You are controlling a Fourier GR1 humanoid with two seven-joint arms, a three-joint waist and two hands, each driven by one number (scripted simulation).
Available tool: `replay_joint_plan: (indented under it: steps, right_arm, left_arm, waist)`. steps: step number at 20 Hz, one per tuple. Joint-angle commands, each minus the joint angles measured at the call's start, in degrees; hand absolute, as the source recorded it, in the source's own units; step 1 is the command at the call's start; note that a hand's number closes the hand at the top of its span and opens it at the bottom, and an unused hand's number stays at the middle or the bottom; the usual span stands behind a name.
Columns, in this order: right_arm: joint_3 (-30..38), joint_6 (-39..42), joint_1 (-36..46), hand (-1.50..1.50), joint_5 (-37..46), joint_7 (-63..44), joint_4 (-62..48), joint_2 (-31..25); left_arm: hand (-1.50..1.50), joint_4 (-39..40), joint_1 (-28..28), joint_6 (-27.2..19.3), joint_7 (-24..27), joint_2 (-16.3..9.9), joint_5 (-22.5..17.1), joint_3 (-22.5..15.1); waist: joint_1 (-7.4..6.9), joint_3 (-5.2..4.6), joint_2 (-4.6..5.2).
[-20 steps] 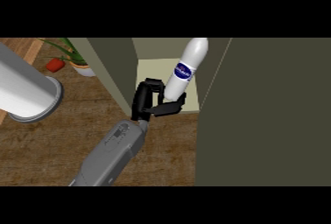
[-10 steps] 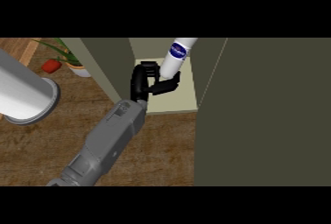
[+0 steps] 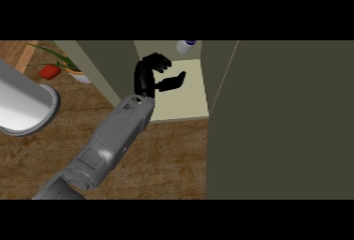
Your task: Pick up the bottled water, place it into the cabinet and close the cabinet
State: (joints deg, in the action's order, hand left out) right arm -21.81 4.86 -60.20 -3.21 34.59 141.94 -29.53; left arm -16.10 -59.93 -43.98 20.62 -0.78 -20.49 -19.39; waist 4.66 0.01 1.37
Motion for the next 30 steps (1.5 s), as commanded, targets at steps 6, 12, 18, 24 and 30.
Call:
replay_joint_plan:
  steps: [6, 12, 18, 24, 30]
  right_arm:
    - [2.52, 1.87, -1.74, -1.5, -6.13, -1.57, 5.21, -0.41]
    - [2.56, 3.4, -1.55, -1.5, -5.6, -0.18, 3.66, -0.75]
    - [1.03, 3.5, -4.08, -1.5, -3.3, -1.3, 5.94, -0.8]
    - [0.7, 3.16, -3.74, -1.5, -2.57, -3.63, 9.0, -0.91]
    - [-1.82, 2.18, -3.88, -1.5, 0.02, -4.58, 10.03, -0.39]
  left_arm:
    - [-1.5, 4.4, -3.61, -1.36, 5.24, -0.7, 0.48, 2.67]
    - [1.5, -4.66, -4.47, 5.49, 15.31, 0.24, -6.02, 10.33]
    - [1.5, -6.09, -1.19, 18.18, 19.07, 0.76, -9.43, 10.26]
    - [1.5, -10.73, 2.09, 18.96, 18.24, 0.77, -15.11, 4.94]
    - [1.5, -23.12, 10.79, 27.04, 15.09, 0.78, -22.33, -4.37]
  waist:
    - [-0.68, -0.11, 0.1]
    - [-1.06, -0.19, 0.09]
    - [-1.21, -0.1, -0.82]
    - [-1.66, -0.08, -1.21]
    - [-1.85, -0.2, -1.68]
